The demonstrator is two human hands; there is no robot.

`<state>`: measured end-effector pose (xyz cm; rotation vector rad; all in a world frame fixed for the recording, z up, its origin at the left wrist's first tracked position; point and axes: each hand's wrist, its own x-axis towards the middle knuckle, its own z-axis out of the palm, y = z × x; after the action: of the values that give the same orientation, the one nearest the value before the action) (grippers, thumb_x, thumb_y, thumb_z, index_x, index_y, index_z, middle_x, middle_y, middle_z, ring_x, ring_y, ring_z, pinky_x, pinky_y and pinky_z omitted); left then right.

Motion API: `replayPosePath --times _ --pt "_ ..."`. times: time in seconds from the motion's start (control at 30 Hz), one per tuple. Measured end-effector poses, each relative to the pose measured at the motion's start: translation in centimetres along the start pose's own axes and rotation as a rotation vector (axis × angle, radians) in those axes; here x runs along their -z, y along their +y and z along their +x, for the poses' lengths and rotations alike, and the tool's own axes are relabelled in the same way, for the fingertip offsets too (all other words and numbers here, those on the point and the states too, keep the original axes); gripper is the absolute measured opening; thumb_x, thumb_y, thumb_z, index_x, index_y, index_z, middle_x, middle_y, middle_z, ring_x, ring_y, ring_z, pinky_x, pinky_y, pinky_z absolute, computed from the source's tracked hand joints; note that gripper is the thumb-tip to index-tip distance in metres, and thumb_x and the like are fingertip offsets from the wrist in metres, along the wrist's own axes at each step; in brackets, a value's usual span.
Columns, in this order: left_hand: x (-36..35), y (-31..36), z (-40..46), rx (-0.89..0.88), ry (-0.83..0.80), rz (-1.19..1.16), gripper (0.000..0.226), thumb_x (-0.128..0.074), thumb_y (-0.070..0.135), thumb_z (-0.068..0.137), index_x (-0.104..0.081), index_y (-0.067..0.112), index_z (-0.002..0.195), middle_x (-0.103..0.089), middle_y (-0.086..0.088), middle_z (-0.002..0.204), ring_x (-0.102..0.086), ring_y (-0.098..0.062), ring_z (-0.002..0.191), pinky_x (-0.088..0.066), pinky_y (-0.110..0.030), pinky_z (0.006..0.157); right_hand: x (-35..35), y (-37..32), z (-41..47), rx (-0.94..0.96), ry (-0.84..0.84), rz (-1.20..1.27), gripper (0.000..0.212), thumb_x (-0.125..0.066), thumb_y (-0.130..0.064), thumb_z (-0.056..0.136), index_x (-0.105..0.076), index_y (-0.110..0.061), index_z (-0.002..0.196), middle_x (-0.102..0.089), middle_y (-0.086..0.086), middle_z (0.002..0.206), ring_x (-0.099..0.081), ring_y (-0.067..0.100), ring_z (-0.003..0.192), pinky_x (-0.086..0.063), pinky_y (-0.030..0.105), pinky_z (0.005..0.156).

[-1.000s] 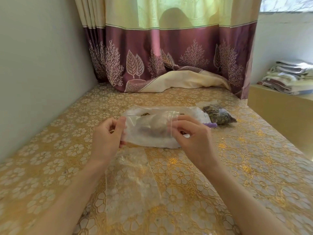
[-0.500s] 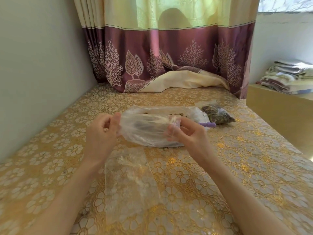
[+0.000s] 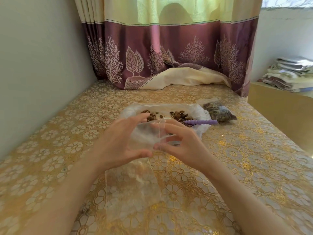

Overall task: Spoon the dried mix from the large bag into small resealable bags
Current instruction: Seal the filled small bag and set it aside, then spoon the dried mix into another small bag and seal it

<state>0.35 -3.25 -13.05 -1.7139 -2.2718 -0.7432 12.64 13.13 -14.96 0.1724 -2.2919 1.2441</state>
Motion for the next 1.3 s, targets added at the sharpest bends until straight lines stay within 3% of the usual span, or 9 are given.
replayPosePath --times 0.2,0.37,0.53,0.7,0.8,0.93,1.07,1.2,1.3 --pt "-0.3 -0.3 -0.1 0.019 -0.073 -0.050 0.078 -0.049 0.082 0.057 -0.022 0.055 0.126 -0.033 0.045 0.109 -0.046 0.010 0.098 -0.037 -0.018 0.082 0.1 0.1 0.0 -0.058 -0.061 0.097 0.037 -0.073 -0.017 0.081 -0.064 -0.033 0.113 -0.059 -0.003 0.114 -0.063 0.018 0.093 -0.056 0.030 0.083" --pt "-0.5 -0.2 0.0 0.013 -0.024 -0.124 0.062 -0.044 0.076 0.068 -0.037 0.045 0.123 -0.045 0.036 0.107 -0.051 0.008 0.096 -0.043 -0.016 0.078 0.5 0.1 0.0 -0.108 -0.058 0.136 0.037 -0.069 -0.011 0.084 -0.063 -0.032 0.114 -0.063 0.002 0.106 -0.067 0.017 0.090 -0.056 0.034 0.084" --pt "-0.9 -0.7 -0.1 0.024 0.044 -0.104 0.058 -0.037 0.076 0.072 -0.047 0.041 0.118 -0.058 0.020 0.100 -0.057 -0.003 0.086 -0.046 -0.021 0.072 0.6 0.2 0.1 -0.175 -0.066 0.110 0.026 -0.070 -0.012 0.084 -0.060 -0.009 0.108 -0.063 -0.016 0.106 -0.067 0.018 0.078 -0.057 0.033 0.076" --pt "-1.4 -1.0 -0.1 0.050 0.019 -0.220 0.056 -0.048 0.079 0.068 -0.039 0.053 0.116 -0.051 0.033 0.106 -0.050 0.013 0.100 -0.040 -0.005 0.078 0.6 0.1 0.0 -0.171 -0.083 0.140 0.032 -0.070 -0.007 0.083 -0.058 -0.008 0.112 -0.061 -0.015 0.108 -0.065 0.025 0.083 -0.057 0.043 0.079" --pt "-1.7 -1.0 0.1 0.071 0.047 -0.241 0.047 -0.049 0.076 0.065 -0.041 0.059 0.108 -0.053 0.035 0.091 -0.053 0.006 0.084 -0.041 -0.008 0.066 0.5 0.0 0.1 -0.169 -0.063 0.161 0.028 -0.067 -0.003 0.084 -0.058 -0.004 0.111 -0.064 -0.008 0.107 -0.065 0.020 0.083 -0.057 0.040 0.078" --pt "-1.9 -1.6 0.0 0.109 0.164 -0.220 0.049 -0.048 0.073 0.070 -0.048 0.048 0.112 -0.052 0.018 0.072 -0.045 -0.011 0.055 -0.039 -0.015 0.049 0.9 0.0 0.3 -0.174 0.296 0.068 0.018 -0.063 -0.003 0.088 -0.068 -0.019 0.094 -0.070 -0.003 0.089 -0.067 0.011 0.081 -0.056 0.027 0.076" --pt "-1.7 -2.3 0.0 0.191 0.259 -0.201 0.050 -0.050 0.070 0.071 -0.047 0.045 0.114 -0.051 0.018 0.078 -0.045 -0.007 0.055 -0.043 -0.018 0.053 3.3 1.7 0.1 -0.233 0.785 -0.308 0.010 -0.059 -0.010 0.091 -0.068 -0.012 0.096 -0.063 0.004 0.087 -0.061 0.020 0.084 -0.045 0.023 0.070" --pt "-1.2 -2.8 -0.2 0.267 0.389 -0.240 0.047 -0.051 0.069 0.074 -0.049 0.041 0.111 -0.047 0.019 0.071 -0.049 0.007 0.064 -0.040 -0.019 0.058 4.5 4.1 -0.4 -0.463 0.778 -0.609 0.034 -0.062 -0.032 0.089 -0.062 -0.011 0.116 -0.053 0.011 0.109 -0.043 0.026 0.107 -0.021 0.014 0.081" --pt "-0.9 -2.9 -0.3 0.341 0.470 -0.251 0.053 -0.045 0.075 0.070 -0.049 0.039 0.109 -0.054 0.017 0.077 -0.052 0.006 0.067 -0.037 -0.015 0.058 4.6 4.8 -0.7 -0.600 0.687 -0.548 0.043 -0.057 -0.048 0.089 -0.057 -0.012 0.112 -0.051 0.004 0.106 -0.044 0.024 0.105 -0.028 0.026 0.083"
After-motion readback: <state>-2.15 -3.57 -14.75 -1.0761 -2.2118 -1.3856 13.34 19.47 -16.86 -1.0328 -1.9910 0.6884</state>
